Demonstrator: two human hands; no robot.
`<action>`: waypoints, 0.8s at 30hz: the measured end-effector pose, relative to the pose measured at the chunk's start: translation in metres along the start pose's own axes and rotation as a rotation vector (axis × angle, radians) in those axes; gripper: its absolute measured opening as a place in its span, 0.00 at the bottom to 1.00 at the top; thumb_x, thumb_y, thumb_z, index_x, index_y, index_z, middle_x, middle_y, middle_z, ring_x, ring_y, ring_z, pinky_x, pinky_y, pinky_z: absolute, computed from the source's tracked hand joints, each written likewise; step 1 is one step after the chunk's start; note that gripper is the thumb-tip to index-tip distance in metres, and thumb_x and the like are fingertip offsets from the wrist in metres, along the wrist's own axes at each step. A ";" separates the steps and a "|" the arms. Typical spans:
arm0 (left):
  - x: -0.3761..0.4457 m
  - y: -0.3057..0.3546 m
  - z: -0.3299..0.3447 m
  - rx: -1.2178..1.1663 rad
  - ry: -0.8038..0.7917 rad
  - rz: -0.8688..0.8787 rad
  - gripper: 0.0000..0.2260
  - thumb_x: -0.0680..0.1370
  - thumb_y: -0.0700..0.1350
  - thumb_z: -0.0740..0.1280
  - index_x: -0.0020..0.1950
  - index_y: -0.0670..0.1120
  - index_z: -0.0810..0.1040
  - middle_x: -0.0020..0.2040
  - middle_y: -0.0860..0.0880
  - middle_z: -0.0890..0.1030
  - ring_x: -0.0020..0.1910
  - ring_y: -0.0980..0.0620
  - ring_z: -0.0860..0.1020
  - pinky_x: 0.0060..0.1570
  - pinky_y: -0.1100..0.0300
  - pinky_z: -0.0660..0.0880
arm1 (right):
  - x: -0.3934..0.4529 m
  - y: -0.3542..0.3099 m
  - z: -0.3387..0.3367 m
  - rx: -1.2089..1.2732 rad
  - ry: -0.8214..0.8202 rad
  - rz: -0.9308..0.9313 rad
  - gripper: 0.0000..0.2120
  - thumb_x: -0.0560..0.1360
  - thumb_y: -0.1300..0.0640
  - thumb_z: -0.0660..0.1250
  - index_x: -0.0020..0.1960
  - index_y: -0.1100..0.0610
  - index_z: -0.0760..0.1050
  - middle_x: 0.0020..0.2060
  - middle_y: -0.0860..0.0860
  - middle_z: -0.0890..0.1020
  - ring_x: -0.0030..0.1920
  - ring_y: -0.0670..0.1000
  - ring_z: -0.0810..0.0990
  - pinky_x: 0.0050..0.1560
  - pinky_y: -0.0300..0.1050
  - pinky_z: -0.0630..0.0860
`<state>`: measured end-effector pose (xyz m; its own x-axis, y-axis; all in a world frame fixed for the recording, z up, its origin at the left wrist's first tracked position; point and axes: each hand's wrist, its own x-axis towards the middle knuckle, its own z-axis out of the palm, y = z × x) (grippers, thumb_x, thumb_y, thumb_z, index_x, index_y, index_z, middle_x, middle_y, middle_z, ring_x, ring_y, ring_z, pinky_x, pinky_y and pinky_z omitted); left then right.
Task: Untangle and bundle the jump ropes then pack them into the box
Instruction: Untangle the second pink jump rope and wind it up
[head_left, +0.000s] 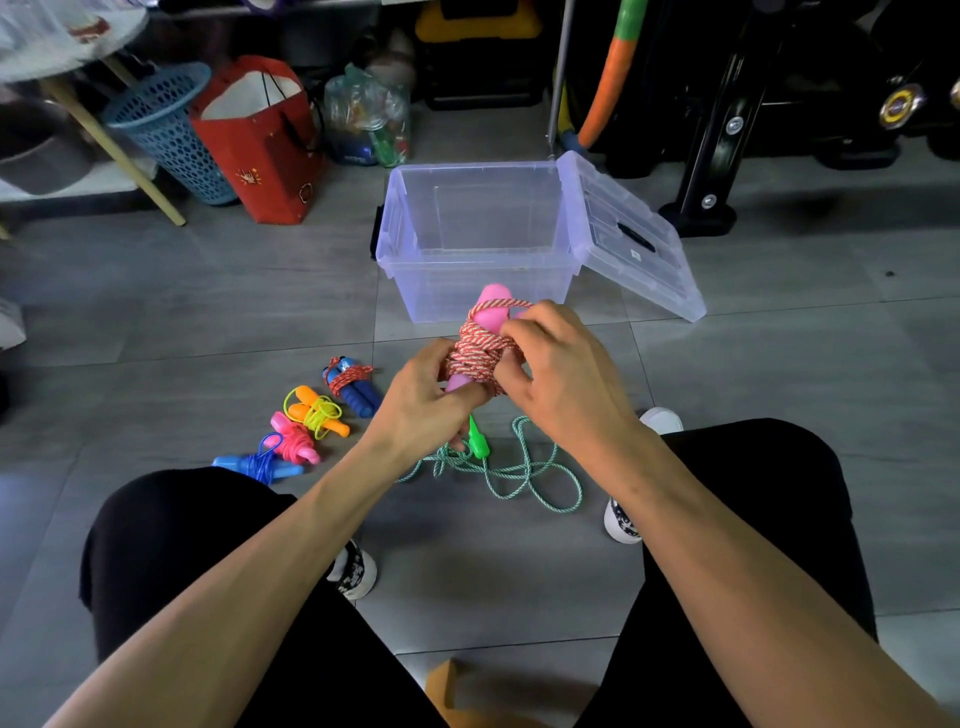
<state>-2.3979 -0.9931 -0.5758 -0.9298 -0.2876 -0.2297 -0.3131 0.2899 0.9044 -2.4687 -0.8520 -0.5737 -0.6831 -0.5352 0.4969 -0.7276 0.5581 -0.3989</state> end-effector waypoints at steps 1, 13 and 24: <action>0.001 -0.001 0.000 0.005 -0.002 -0.008 0.09 0.74 0.42 0.71 0.51 0.45 0.74 0.28 0.43 0.78 0.24 0.45 0.76 0.27 0.53 0.77 | 0.000 -0.001 0.000 0.029 -0.028 0.031 0.09 0.71 0.62 0.65 0.50 0.62 0.79 0.44 0.57 0.78 0.45 0.58 0.78 0.41 0.48 0.76; 0.018 -0.007 0.001 -0.117 -0.032 -0.156 0.14 0.68 0.44 0.74 0.49 0.42 0.76 0.26 0.44 0.74 0.28 0.44 0.71 0.26 0.57 0.69 | 0.007 0.010 -0.011 0.313 -0.410 0.330 0.06 0.79 0.59 0.62 0.53 0.60 0.76 0.66 0.51 0.64 0.68 0.48 0.57 0.60 0.28 0.53; 0.011 0.003 0.003 -0.274 -0.115 -0.245 0.08 0.71 0.34 0.71 0.48 0.39 0.76 0.32 0.43 0.72 0.26 0.49 0.68 0.21 0.65 0.61 | 0.003 0.009 -0.011 0.228 -0.332 0.207 0.10 0.68 0.71 0.65 0.46 0.62 0.79 0.61 0.55 0.69 0.63 0.57 0.64 0.65 0.43 0.66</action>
<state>-2.4098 -0.9932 -0.5767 -0.8545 -0.2093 -0.4753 -0.4796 -0.0335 0.8769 -2.4763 -0.8414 -0.5670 -0.7721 -0.6223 0.1290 -0.5433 0.5408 -0.6421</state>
